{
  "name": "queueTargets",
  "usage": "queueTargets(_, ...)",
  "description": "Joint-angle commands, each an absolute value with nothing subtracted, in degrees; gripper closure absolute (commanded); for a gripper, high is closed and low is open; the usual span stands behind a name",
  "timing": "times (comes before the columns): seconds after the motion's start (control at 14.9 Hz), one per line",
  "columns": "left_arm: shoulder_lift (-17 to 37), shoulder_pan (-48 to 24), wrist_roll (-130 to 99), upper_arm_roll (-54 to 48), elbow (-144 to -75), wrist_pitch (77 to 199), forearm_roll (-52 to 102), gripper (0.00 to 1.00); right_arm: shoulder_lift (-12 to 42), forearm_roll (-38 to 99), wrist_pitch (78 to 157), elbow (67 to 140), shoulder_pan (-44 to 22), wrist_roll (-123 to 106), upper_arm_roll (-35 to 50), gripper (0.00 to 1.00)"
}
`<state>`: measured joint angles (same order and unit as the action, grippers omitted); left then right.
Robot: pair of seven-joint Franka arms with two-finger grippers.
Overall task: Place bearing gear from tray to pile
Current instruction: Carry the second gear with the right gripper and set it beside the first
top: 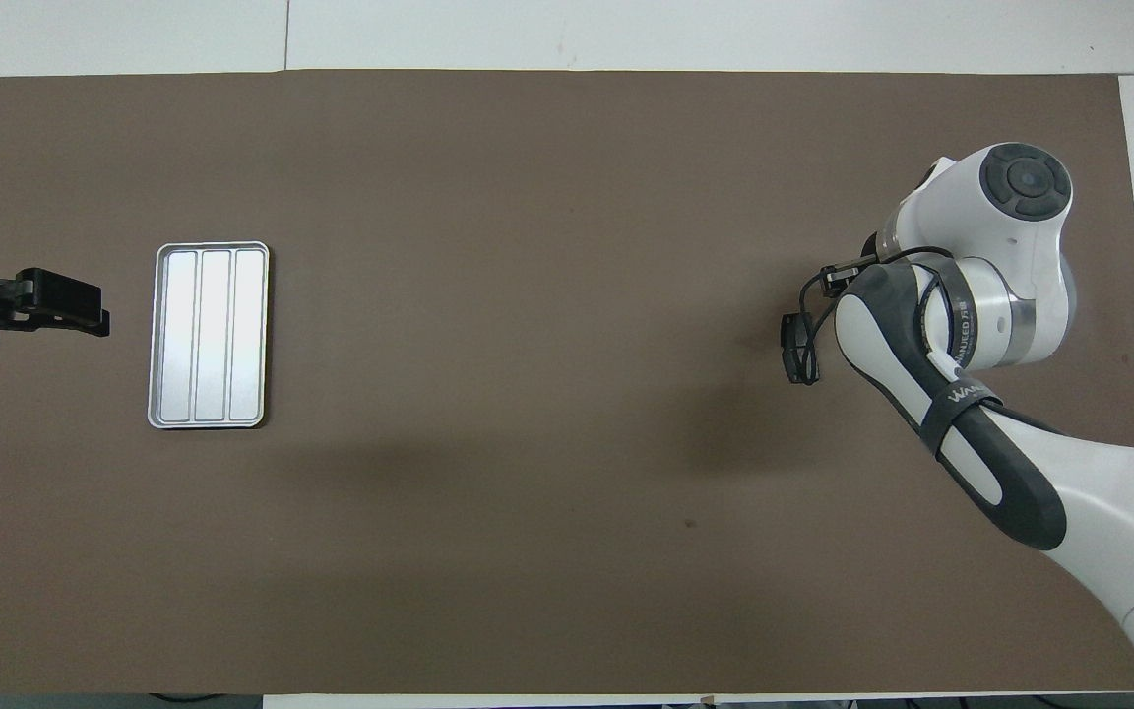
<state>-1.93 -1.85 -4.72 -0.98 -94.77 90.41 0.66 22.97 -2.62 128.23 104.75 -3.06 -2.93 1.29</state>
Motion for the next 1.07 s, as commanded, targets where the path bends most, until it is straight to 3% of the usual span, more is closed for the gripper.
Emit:
queueTargets(0.0,-2.5,-1.7,-4.6,-1.1,-95.2,90.4,0.0,0.00,19.5,-2.4,125.9,102.9,-4.2,-0.3,1.5,0.02)
queueTargets(0.27,-2.5,-1.7,-4.6,-1.1,-95.2,90.4,0.0,0.00,16.2,-2.5,118.3,97.1,-3.8,-0.4,1.5,0.02)
queueTargets(0.54,-2.5,-1.7,-4.6,-1.1,-95.2,90.4,0.0,0.00,11.2,-3.3,114.6,95.9,-2.9,-0.6,0.8,0.02)
queueTargets(0.74,-2.5,-1.7,-4.6,-1.1,-95.2,90.4,0.0,0.00,7.8,-3.3,104.8,91.4,-2.2,-0.8,0.9,0.02)
queueTargets(1.0,-2.5,-1.7,-4.6,-1.1,-95.2,90.4,0.0,0.00,0.3,-3.3,97.6,94.8,-1.3,-1.1,0.9,0.01)
